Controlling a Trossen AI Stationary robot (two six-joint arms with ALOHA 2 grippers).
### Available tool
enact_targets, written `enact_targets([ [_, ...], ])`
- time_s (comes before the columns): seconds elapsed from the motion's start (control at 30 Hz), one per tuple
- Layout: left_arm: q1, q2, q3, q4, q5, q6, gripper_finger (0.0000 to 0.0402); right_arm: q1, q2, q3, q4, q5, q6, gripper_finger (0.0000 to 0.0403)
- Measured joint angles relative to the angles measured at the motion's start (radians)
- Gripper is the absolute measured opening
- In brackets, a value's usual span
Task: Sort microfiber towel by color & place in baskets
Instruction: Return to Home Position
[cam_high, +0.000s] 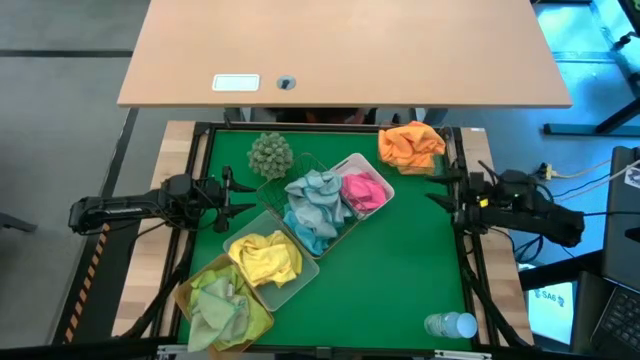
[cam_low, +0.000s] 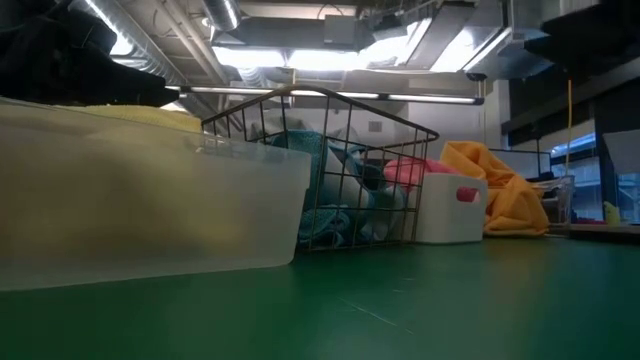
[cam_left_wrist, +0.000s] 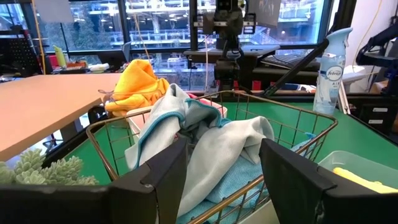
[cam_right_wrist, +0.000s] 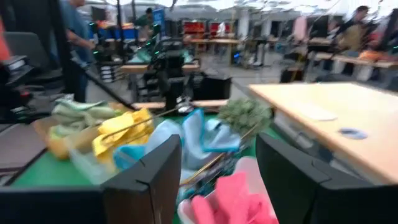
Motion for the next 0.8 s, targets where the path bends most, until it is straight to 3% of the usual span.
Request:
enact_targets([
  [0.27,0.000,0.000,0.000,0.000,-0.009,0.000,0.0195,0.000,0.012,-0.115,0.070,-0.038,0.021,0.0205],
  [0.6,0.000,0.000,0.000,0.000,-0.026,0.000,0.0195,0.000,0.011,-0.254,0.312,-0.105,0.054,0.0205],
  [0.8,0.000,0.000,0.000,0.000,-0.026,0.000,0.0195,0.000,0.012,-0.302,0.323,-0.105,0.068,0.0205],
])
